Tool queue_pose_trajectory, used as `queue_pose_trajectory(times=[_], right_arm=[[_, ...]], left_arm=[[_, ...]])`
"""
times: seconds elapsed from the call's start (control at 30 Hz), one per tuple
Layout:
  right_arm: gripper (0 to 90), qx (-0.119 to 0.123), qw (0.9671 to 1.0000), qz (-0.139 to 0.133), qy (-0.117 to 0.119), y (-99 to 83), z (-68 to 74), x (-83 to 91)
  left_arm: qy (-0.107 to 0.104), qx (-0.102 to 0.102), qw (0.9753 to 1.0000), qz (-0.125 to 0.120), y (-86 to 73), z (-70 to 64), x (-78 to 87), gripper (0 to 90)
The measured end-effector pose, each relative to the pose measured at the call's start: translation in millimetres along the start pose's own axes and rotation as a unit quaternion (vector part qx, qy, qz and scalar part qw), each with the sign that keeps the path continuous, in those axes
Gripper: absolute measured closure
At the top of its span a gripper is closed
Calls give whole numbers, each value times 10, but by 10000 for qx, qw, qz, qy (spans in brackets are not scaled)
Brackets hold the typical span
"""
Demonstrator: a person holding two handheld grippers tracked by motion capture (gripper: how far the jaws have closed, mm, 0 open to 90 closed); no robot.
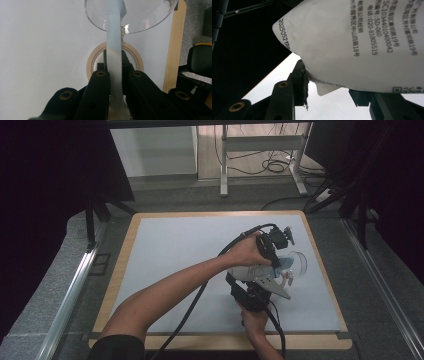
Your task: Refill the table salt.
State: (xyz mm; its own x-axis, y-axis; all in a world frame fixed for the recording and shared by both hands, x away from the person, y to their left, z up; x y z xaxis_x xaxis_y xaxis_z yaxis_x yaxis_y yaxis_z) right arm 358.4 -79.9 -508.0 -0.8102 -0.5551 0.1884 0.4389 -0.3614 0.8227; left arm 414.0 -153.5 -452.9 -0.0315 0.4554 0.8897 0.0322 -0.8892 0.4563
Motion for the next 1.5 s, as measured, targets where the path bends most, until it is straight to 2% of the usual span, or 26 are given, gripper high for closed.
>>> queue_pose_trajectory(times=[1.5], right_arm=[[560, -71, 10000, -8, 7, 6, 0, 9]], left_arm=[[-9, -20, 10000, 76, 2, -14, -16, 900]])
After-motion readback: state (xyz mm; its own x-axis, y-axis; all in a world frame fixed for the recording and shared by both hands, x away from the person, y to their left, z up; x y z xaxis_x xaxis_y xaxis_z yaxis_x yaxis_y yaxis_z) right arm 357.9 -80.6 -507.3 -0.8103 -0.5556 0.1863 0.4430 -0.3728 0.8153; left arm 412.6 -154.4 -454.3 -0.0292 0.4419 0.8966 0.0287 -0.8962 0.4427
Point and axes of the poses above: each handheld gripper's, and its own axes: x roughly backward along the jaws, y roughly out of its top, z roughly to its left, the point moved 9 cm from there along -x, roughly forward along the jaws, and after that the axes turned 13 degrees about -x, right-handed, at the moved point
